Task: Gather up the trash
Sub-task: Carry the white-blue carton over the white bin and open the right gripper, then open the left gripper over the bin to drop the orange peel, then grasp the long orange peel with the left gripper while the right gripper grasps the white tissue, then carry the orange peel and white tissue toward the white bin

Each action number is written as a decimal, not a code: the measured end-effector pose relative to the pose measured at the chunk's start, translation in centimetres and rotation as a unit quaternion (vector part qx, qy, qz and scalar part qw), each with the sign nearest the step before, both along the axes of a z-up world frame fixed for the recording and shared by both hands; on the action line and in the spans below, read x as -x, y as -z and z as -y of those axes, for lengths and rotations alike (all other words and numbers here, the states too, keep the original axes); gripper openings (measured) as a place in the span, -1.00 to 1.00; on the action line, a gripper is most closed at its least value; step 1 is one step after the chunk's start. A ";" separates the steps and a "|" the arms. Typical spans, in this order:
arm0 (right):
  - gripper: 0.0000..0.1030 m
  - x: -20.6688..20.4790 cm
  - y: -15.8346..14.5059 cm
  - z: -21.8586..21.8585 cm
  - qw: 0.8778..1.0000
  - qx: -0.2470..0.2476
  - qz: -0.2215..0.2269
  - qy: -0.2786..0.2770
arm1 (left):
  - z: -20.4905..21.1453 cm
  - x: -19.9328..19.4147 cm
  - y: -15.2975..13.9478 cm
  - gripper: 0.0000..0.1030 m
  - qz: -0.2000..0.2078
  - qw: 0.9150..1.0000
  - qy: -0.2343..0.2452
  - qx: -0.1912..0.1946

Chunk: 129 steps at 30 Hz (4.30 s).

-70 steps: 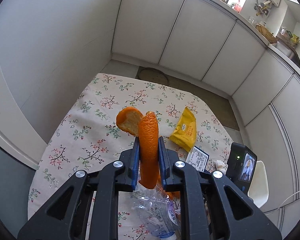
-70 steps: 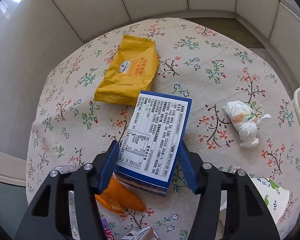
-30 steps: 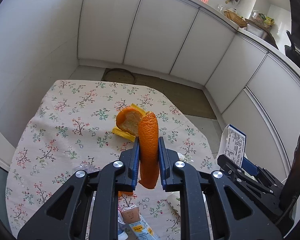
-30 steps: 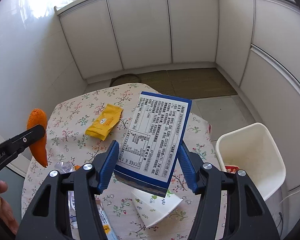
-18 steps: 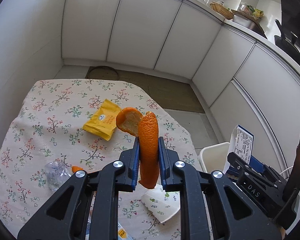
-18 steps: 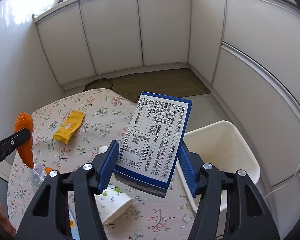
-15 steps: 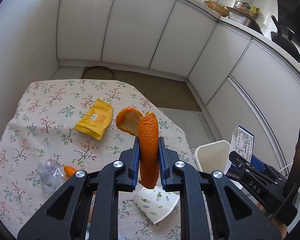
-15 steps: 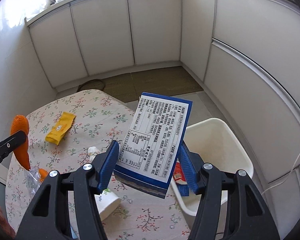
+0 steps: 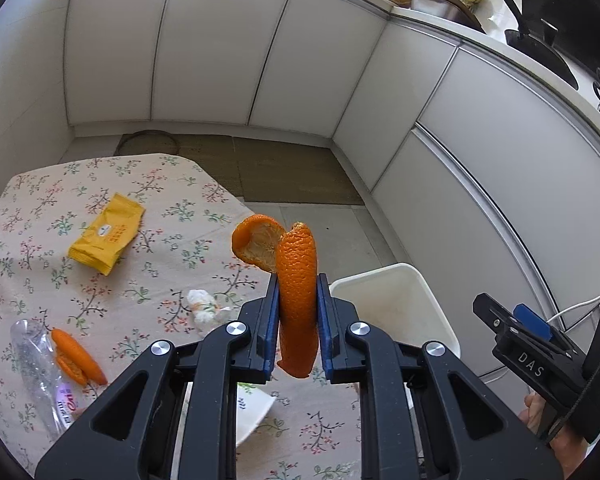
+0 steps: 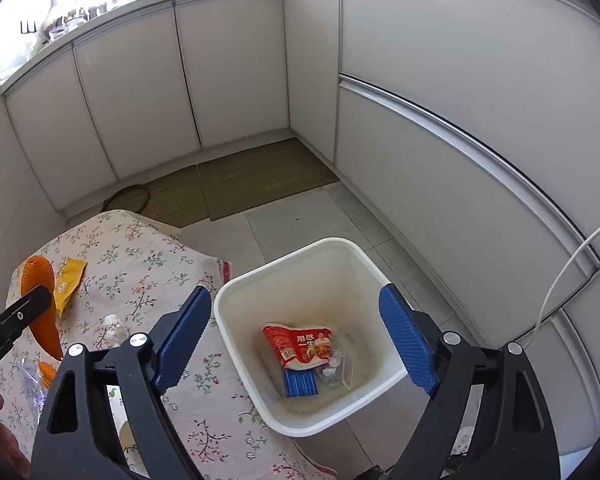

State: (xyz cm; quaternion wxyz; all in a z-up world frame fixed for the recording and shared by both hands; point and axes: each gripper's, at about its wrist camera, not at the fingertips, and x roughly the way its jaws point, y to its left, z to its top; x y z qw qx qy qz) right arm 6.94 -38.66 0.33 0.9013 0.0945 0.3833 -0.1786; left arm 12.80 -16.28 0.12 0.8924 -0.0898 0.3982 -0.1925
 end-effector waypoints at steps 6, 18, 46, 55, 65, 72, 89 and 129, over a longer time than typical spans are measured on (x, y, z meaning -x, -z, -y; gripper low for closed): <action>0.73 1.0 0.3 3.1 0.999 0.002 -0.002 0.033 | 4.1 0.0 0.5 -0.68 -0.001 0.999 0.031 0.012; 0.74 2.5 1.2 7.5 0.997 0.008 -0.016 0.069 | 9.4 -0.8 2.7 -0.67 -0.031 0.996 0.069 0.036; 0.87 2.0 0.6 5.5 0.996 0.056 -0.002 0.067 | 8.2 0.2 1.5 0.86 0.016 0.999 -0.007 -0.043; 0.87 0.7 0.1 1.1 0.998 0.061 0.009 0.025 | 2.9 0.2 2.1 0.86 -0.016 0.996 -0.055 -0.062; 0.87 -1.3 0.5 -5.4 0.997 0.062 0.007 -0.038 | -4.6 -0.3 3.3 0.86 -0.062 0.989 -0.118 -0.070; 0.87 -2.5 0.8 -9.0 0.996 0.058 0.004 -0.068 | -9.2 -1.4 6.7 0.86 -0.134 0.975 -0.159 -0.079; 0.87 -5.6 3.1 -12.0 0.993 0.057 -0.035 -0.100 | -15.2 -5.3 15.4 0.74 -0.229 0.940 -0.229 -0.112; -0.37 -14.5 14.5 -22.8 0.946 -0.032 -0.202 -0.253 | -23.5 1.8 2.1 -0.66 -0.076 0.985 -0.149 -0.042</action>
